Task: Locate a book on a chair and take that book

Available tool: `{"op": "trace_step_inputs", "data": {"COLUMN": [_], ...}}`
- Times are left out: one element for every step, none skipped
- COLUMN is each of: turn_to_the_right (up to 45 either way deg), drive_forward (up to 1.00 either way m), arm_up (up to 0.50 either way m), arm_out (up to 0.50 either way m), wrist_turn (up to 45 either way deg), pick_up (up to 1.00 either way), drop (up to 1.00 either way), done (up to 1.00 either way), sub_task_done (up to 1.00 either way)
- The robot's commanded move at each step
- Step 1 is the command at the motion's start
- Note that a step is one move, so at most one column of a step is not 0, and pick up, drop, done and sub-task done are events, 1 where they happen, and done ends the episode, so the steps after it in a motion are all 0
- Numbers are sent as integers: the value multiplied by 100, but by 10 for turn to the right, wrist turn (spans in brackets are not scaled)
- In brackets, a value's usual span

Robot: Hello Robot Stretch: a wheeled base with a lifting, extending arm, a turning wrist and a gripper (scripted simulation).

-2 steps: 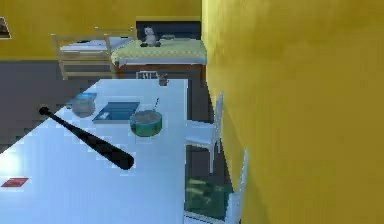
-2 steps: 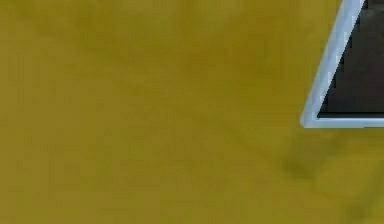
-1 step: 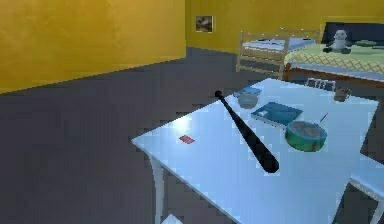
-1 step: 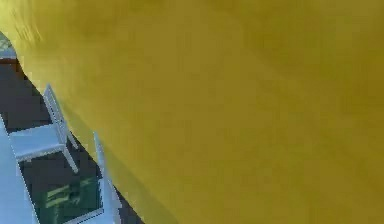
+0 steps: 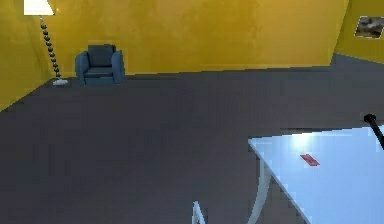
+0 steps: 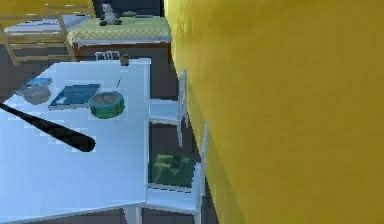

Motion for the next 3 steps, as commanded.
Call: {"op": "trace_step_inputs", "data": {"turn_to_the_right": [0,0,0], "drive_forward": [0,0,0], "arm_up": [48,0,0], "arm_out": [0,48,0], "wrist_turn": [0,0,450], "pick_up": [0,0,0], "drop": [0,0,0], "done": [0,0,0], "sub_task_done": [0,0,0]}}
